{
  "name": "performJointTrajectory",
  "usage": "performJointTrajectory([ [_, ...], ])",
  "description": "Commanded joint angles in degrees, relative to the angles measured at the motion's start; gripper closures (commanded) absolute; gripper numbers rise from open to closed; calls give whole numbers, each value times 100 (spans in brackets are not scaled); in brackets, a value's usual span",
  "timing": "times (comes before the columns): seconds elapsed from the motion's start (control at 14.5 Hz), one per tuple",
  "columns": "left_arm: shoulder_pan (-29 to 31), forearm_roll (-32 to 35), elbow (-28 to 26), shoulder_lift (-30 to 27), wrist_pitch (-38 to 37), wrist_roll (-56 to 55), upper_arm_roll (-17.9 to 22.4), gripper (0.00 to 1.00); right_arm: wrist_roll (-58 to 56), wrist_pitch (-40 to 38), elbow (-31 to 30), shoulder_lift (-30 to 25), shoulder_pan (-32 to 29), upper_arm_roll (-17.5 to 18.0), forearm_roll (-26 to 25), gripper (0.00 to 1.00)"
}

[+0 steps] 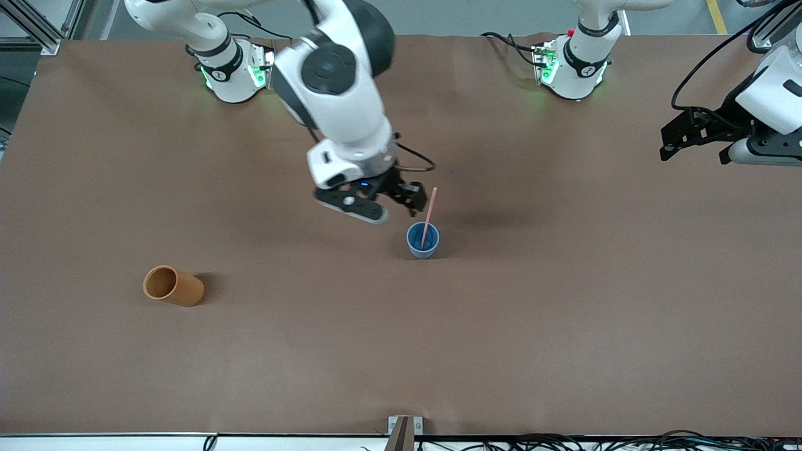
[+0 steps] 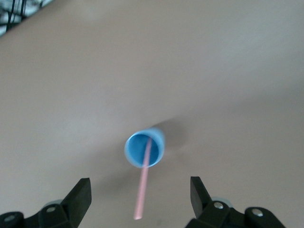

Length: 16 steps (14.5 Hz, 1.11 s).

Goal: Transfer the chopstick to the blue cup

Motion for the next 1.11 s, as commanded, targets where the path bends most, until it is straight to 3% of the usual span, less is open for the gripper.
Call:
performJointTrajectory([
  [0.0,33,-98,127,74,-57,89,1,0,-604,-566,-581,-942,-621,84,-277,0],
  [0.48,33,-107,136,100,-57,63,1,0,-3222,-1595,-1794,-2797,-2370,93,-436,0],
  [0.83,42,-98,136,100,-57,115,1,0,-4383,-2281,-1848,-3291,-3285,84,-436,0],
  [1.04,42,-98,136,100,-57,115,1,0,-5069,-2265,-1900,-3309,-3760,84,-454,0],
])
